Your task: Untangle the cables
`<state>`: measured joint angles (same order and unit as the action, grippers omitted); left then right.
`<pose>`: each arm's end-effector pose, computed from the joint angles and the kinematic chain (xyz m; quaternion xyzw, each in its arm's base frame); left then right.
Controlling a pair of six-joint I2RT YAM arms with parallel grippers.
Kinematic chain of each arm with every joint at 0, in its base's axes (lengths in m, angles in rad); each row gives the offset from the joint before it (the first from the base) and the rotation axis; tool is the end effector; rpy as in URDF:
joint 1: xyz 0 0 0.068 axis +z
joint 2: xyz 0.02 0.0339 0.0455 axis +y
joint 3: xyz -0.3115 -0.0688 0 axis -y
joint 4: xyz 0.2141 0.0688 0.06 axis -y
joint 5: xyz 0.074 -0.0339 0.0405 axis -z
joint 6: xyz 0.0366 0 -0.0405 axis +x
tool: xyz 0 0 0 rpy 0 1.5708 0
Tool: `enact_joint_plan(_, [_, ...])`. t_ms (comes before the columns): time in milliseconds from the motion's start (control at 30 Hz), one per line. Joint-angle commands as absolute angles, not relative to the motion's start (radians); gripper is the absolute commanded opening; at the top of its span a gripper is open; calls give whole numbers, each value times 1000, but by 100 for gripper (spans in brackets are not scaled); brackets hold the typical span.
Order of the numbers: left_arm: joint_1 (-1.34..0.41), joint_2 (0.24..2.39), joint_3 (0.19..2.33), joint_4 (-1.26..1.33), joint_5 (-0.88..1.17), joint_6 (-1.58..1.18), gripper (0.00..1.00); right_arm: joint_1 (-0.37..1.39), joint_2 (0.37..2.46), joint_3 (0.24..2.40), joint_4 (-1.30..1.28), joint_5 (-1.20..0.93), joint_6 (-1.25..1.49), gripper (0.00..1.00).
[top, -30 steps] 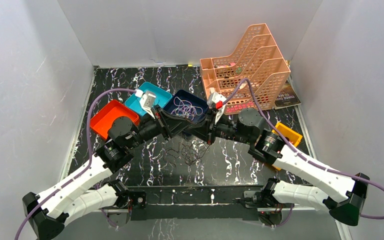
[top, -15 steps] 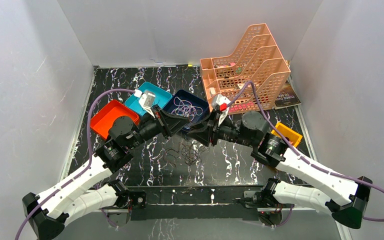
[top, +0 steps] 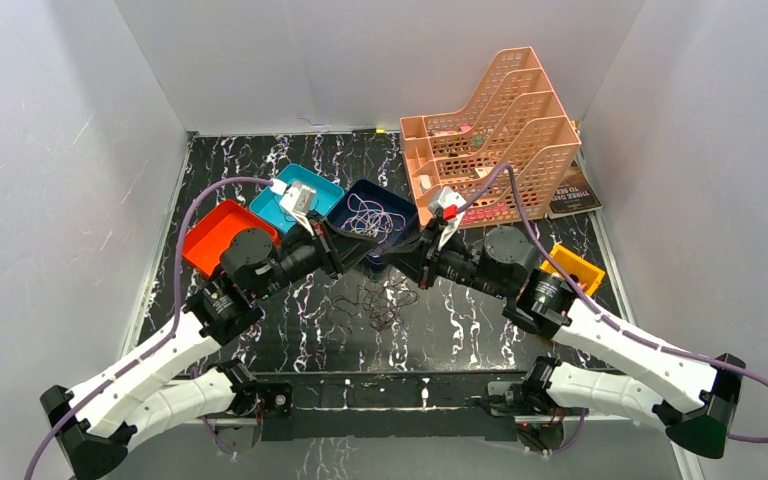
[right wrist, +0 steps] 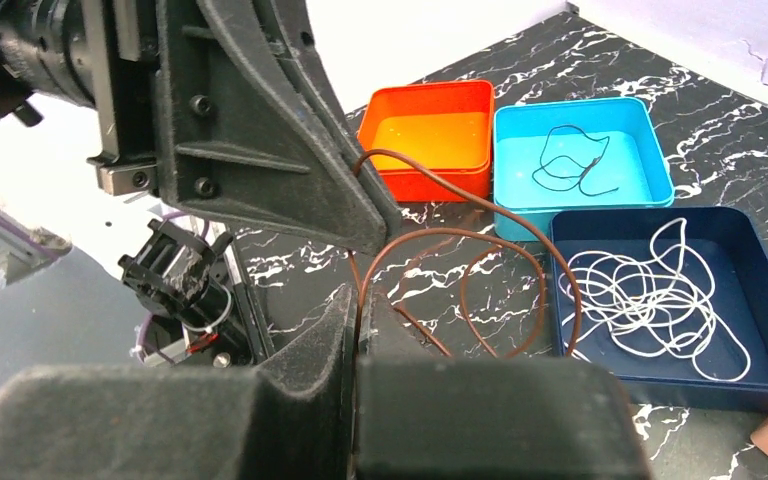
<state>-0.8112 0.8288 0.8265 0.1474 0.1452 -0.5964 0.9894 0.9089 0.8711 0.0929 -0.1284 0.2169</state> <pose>0.0876 -0.0999 0.4186 0.1245 0.6426 -0.5244 0.5445 0.0811 0.1320 0.4172 -0.3016 0.6179 0.4475 0.5719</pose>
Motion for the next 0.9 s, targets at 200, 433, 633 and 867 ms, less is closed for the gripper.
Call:
enact_joint_plan(200, [-798,747,1017,-254,-374,-453,0,989,765,830,-60,399,247,0])
enact_joint_plan(433, [-797,684,1056,-396,-591,-456,0,989,699,830,-142,582,214,0])
enact_joint_plan(633, [-798,658,1065,-428,-637,-456,0,989,661,825,-136,566,161,0])
enact_joint_plan(867, [-798,709,1022,-284,-421,-419,0,989,700,785,99,-75,132,7])
